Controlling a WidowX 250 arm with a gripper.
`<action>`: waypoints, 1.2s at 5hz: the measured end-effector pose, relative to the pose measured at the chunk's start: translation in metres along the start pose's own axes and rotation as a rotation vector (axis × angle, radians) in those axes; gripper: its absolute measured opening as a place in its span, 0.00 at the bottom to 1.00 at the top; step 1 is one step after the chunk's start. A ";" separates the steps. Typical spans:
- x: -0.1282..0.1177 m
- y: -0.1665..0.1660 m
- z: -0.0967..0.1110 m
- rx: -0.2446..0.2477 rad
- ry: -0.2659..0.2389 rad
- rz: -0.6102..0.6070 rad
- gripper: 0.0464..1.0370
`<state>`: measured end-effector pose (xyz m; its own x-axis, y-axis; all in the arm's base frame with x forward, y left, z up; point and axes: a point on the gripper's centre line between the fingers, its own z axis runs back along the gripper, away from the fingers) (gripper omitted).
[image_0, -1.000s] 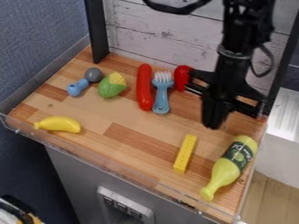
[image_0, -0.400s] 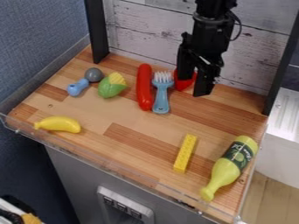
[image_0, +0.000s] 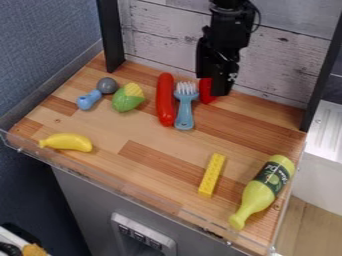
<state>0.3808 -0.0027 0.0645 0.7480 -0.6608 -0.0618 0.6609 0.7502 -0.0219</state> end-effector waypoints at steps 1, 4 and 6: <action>-0.009 0.009 -0.001 -0.009 -0.004 0.156 0.96; -0.024 0.014 -0.009 -0.037 0.020 0.364 0.96; -0.020 0.012 -0.016 -0.021 -0.009 0.155 0.96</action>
<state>0.3733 0.0198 0.0496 0.8417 -0.5369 -0.0571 0.5359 0.8436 -0.0335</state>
